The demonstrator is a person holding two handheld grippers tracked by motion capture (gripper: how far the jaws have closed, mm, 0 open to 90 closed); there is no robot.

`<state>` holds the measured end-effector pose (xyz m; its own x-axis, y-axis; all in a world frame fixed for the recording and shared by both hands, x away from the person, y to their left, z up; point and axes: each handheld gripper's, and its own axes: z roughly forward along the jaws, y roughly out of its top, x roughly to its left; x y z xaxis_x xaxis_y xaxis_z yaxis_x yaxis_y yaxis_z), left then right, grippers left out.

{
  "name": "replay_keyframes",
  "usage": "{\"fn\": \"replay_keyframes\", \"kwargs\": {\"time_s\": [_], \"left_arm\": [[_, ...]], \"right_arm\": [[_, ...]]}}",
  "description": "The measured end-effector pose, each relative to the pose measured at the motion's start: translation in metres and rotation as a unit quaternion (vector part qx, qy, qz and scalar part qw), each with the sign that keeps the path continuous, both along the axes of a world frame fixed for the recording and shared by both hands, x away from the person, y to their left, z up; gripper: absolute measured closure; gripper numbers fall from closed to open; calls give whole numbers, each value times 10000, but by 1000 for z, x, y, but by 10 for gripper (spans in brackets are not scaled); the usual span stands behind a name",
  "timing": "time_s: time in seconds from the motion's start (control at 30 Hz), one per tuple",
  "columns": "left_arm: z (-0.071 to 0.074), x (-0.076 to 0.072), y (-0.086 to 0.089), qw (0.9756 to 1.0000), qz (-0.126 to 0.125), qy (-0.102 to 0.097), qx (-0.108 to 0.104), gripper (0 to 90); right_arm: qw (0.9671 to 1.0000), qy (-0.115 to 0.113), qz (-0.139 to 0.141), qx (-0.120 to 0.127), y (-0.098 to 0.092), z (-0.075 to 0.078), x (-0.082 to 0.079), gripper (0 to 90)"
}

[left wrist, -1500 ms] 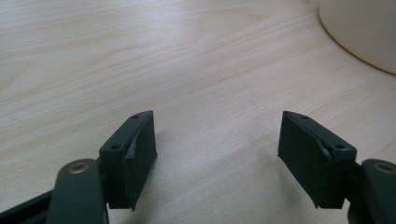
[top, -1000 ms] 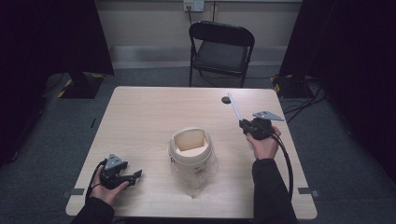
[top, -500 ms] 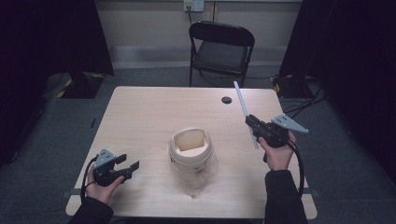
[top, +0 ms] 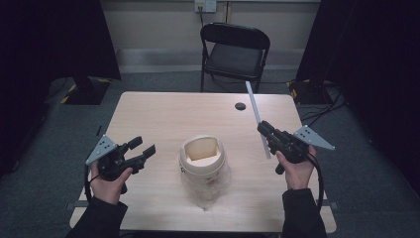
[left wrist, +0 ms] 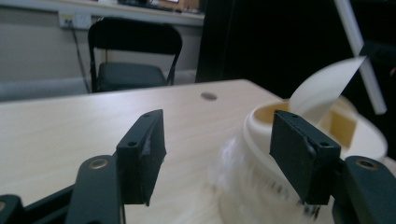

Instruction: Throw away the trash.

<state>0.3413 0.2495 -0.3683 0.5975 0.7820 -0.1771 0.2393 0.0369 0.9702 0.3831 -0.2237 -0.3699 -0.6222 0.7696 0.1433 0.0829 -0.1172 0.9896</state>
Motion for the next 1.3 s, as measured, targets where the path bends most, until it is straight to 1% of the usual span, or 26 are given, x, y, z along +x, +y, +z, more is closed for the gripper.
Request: {"fn": "replay_keyframes", "kwargs": {"time_s": [0.03, 0.13, 0.23, 0.27, 0.37, 0.43, 0.47, 0.53, 0.57, 0.63, 0.67, 0.7, 0.8, 0.83, 0.87, 0.9, 0.93, 1.0, 1.07, 1.1, 1.13, 1.2, 1.27, 1.3], "left_arm": [[0, 0, 0, 10000, 0, 0, 0, 357], [16, 4, -13, 9997, -115, -192, -70, 360], [29, 9, -27, 9990, -255, -345, -141, 361], [33, 10, -32, 9987, -298, -364, -169, 361], [43, 14, -45, 9978, -434, -473, -186, 363], [48, 16, -53, 9971, -509, -502, -245, 365], [50, 16, -57, 9969, -548, -515, -231, 366], [55, 18, -64, 9961, -639, -548, -271, 372], [58, 18, -69, 9956, -671, -559, -338, 373], [62, 20, -75, 9950, -727, -611, -313, 379], [65, 21, -79, 9944, -777, -628, -351, 383], [67, 21, -82, 9940, -816, -613, -392, 386], [73, 23, -92, 9930, -907, -623, -419, 396], [74, 24, -93, 9930, -929, -637, -365, 400], [75, 24, -98, 9925, -961, -619, -433, 401], [76, 25, -99, 9922, -997, -624, -418, 404], [78, 26, -103, 9915, -1046, -601, -482, 406], [80, 27, -108, 9909, -1099, -595, -491, 412], [83, 30, -116, 9895, -1193, -570, -575, 416], [83, 30, -116, 9895, -1193, -570, -575, 418], [84, 31, -120, 9893, -1201, -546, -628, 418], [84, 33, -126, 9883, -1264, -510, -687, 425], [85, 35, -133, 9877, -1304, -501, -702, 427], [85, 36, -136, 9874, -1335, -507, -677, 429]], "right_arm": [[10000, 0, 0, 0, 0, 0, 0, 808], [9999, -79, 89, 56, 2, 1, -3, 808], [9998, -81, 138, 80, 4, 2, -4, 809], [9997, -99, 200, 95, 5, 3, -5, 809], [9996, -133, 244, 107, 8, 4, -7, 809], [9993, -172, 316, 127, 10, 6, -8, 809], [9992, -180, 345, 129, 12, 7, -9, 809], [9988, -212, 417, 149, 15, 9, -11, 808], [9986, -223, 460, 161, 17, 10, -12, 808], [9979, -248, 572, 187, 22, 12, -14, 808], [9976, -251, 608, 202, 23, 12, -15, 808], [9972, -264, 668, 210, 26, 13, -16, 808], [9961, -311, 796, 216, 32, 16, -19, 808], [9958, -324, 824, 213, 34, 17, -20, 808], [9956, -327, 855, 215, 35, 17, -21, 808], [9950, -329, 909, 238, 37, 18, -22, 809], [9948, -331, 932, 241, 38, 18, -23, 808], [9939, -322, 1029, 239, 42, 18, -24, 808], [9936, -327, 1054, 232, 44, 18, -25, 808], [9936, -327, 1054, 232, 44, 18, -25, 808], [9933, -322, 1082, 240, 45, 18, -25, 809], [9928, -306, 1135, 219, 48, 17, -25, 809], [9927, -291, 1152, 212, 49, 16, -25, 809], [9922, -277, 1197, 202, 51, 15, -25, 808]]}}
